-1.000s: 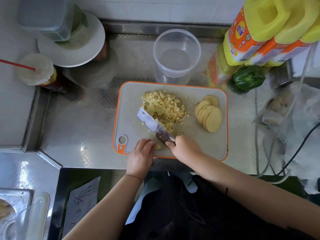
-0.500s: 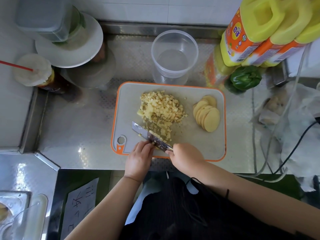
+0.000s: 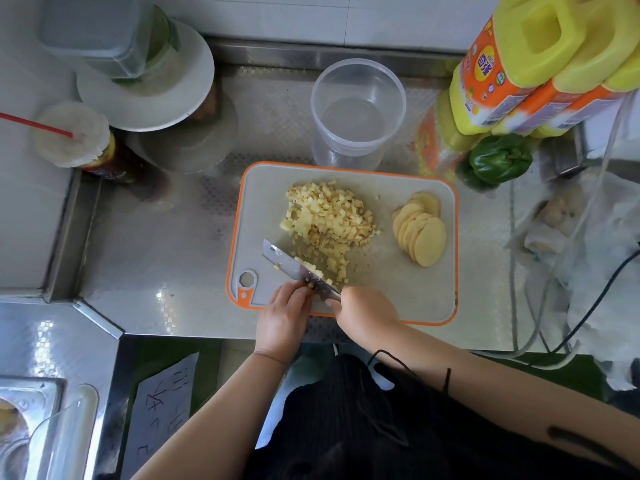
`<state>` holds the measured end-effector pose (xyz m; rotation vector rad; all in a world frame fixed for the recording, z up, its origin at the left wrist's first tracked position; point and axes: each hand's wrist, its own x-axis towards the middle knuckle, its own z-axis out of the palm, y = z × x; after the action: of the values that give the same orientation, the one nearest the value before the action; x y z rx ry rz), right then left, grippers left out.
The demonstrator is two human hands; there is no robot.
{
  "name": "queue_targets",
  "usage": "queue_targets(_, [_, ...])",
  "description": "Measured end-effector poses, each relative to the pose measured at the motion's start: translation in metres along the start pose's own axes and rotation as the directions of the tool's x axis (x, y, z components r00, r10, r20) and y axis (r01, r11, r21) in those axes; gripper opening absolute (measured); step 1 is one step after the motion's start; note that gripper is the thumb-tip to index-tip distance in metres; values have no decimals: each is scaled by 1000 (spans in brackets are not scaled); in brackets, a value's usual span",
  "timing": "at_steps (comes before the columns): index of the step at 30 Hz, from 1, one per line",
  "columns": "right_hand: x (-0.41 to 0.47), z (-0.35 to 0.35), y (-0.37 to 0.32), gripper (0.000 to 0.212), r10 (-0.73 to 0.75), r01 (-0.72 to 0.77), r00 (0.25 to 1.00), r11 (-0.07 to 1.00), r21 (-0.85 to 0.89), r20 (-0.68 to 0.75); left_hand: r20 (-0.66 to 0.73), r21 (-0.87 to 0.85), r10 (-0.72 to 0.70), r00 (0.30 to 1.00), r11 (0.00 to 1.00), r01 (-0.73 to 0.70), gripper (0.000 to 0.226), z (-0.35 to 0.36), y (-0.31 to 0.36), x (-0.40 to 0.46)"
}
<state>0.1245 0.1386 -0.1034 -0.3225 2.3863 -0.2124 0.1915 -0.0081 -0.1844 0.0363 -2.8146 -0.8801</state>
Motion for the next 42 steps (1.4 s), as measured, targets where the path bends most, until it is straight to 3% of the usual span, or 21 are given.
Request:
queue_targets(12, [6,-42,32,46,57,-52,998,985,162,-23,27,-16,-7,1000,1000,8,26,-20,2,10])
queue_targets(14, [4,-42,35,45,39,-39,999,986,161,-2,-9,41,67,998,997,-66,29,-26,-3,9])
queue_targets(16, [2,-40,34,43,41,-44,999,977,210,16,-1,128,170,985,977,-168,53,-30,-4,9])
queue_targets(18, [0,-39,30,43,52,-56,998,959,279,21,72,196,259,963,943,-269,72,-32,1,13])
queue_targets(20, [1,-38,25,43,61,-62,998,941,332,12,172,235,302,938,912,-337,74,-30,10,17])
queue_targets(23, [3,-41,21,45,79,-70,997,905,419,-4,277,273,262,924,901,-338,60,-25,18,22])
queue_targets(27, [4,-59,27,44,134,-104,991,843,527,-20,401,325,168,900,893,-312,60,-22,14,20])
queue_targets(30, [4,-67,31,44,144,-109,989,828,550,-21,362,298,126,924,923,-243,61,-27,20,26])
queue_targets(32, [4,-69,30,41,149,-121,989,820,560,-5,363,267,194,911,915,-301,64,-28,31,33])
queue_targets(34, [4,-69,30,37,156,-135,988,783,607,18,429,309,218,877,877,-368,84,-25,36,38])
queue_targets(36, [3,-68,31,32,157,-148,986,711,687,49,443,407,96,891,865,-295,104,-20,34,42])
queue_targets(38, [3,-69,36,31,165,-171,983,644,746,83,384,472,30,923,853,-224,104,-18,30,45])
queue_targets(42, [0,-69,41,30,157,-199,979,626,754,128,357,442,160,920,839,-318,101,-20,42,59])
